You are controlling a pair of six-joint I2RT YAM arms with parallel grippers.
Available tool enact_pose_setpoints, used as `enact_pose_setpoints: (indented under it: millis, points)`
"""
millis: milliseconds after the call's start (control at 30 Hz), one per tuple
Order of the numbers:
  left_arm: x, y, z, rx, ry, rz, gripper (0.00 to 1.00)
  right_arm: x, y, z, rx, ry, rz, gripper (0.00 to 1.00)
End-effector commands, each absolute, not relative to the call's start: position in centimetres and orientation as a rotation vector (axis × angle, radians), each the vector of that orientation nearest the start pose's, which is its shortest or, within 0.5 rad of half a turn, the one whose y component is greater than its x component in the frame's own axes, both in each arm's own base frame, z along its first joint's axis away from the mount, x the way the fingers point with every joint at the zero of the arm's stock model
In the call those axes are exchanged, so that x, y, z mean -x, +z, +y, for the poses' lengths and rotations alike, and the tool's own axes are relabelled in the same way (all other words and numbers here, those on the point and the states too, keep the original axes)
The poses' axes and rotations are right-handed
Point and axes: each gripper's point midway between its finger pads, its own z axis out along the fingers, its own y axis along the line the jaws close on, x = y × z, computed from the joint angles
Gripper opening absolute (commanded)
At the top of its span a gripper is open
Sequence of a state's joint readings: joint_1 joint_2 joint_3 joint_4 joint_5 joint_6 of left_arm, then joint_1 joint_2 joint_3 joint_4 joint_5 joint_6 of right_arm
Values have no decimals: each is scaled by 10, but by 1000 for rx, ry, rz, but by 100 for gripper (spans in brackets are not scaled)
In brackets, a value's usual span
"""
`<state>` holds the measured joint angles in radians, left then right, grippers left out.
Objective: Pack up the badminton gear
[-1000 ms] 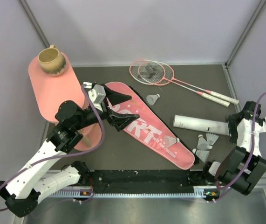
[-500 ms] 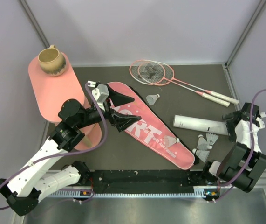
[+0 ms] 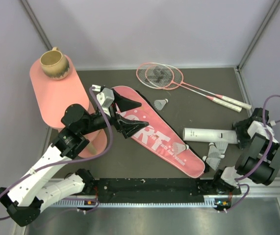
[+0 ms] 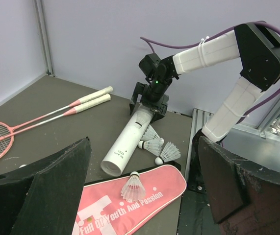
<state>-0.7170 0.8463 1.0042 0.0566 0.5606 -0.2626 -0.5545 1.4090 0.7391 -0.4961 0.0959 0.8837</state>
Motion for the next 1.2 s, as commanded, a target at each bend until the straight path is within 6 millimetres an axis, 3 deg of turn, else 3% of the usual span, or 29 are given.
enact_pose_setpoints:
  millis: [0,267,500,633,800,933,1000,1133,1167]
  points:
    - [-153,430,-273,-808,-1184,1185,93,-259,28,-143,-1837,-18,1972,87]
    - [-152,431,-271,-808,-1184,1182,93,-269,42,-141,-1851,58,1870,72]
    - [-158,426,-274,-801,-1169,1203,93,-279,73,-143,-1787,115,1801,47]
    - [-159,423,-275,-802,-1178,1210,93,-284,100,-143,-1721,150,1762,42]
    - [-160,419,-280,-806,-1197,1230,92,-292,162,-147,-1533,165,1696,33]
    - [-163,418,-279,-801,-1187,1234,92,-305,228,-143,-1235,182,1711,25]
    - [-164,415,-280,-808,-1174,1235,92,-310,246,-133,-1150,236,1718,17]
    - [-170,410,-283,-810,-1162,1251,92,-320,290,-108,-923,288,1724,16]
    - [-172,408,-284,-808,-1160,1261,92,-323,300,-94,-847,303,1737,16]
